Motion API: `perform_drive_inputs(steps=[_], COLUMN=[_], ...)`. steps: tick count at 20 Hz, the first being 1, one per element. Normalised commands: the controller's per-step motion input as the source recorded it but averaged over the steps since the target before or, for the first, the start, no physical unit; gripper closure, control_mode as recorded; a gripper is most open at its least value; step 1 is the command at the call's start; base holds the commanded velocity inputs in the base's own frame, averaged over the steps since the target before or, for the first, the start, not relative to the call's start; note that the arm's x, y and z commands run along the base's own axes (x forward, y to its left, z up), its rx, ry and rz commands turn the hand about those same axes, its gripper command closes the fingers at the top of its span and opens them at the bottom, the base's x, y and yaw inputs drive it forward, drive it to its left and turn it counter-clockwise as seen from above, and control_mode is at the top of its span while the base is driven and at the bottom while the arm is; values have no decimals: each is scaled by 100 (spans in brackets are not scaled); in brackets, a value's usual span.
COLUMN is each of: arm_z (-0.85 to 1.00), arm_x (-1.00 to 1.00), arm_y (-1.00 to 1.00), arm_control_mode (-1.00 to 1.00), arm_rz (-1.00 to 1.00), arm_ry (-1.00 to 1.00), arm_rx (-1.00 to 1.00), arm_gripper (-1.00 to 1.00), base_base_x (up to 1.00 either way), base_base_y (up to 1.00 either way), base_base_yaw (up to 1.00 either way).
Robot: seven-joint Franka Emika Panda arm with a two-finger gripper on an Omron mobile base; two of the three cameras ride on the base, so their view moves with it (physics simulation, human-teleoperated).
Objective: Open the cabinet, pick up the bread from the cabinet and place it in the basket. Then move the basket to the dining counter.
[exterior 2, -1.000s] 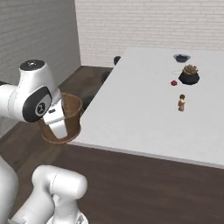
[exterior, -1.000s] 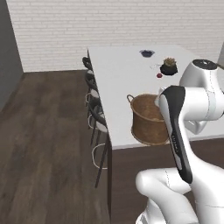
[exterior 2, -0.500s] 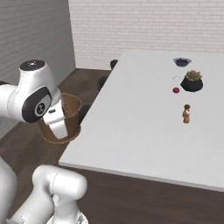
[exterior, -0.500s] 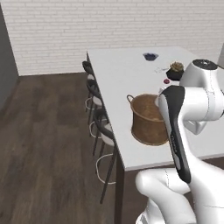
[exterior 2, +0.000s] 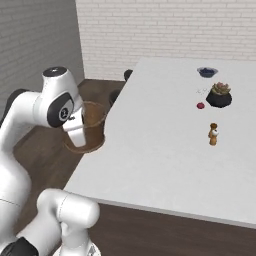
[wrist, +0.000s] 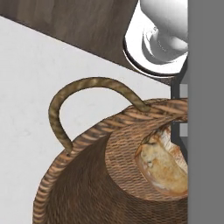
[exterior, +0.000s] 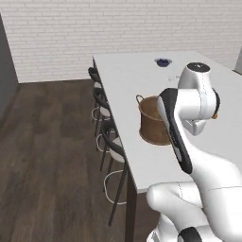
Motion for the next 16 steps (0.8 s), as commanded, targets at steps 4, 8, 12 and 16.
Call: perform_drive_inputs(steps=[4,8,12,16], arm_z=[-30,-42,-40,-51], arm_x=[100,93,67,50], arm_y=[-5,-22,-43,-57], arm_control_mode=[-100,-100,-100,-100], arm_rz=[-22,-17,-6,0], arm_ry=[0,0,11,18], arm_rx=[0,3,11,18], arm_gripper=[100,100,100,100], base_base_x=[0,0,0,0], base_base_y=[0,0,0,0], base_base_yaw=[0,0,0,0])
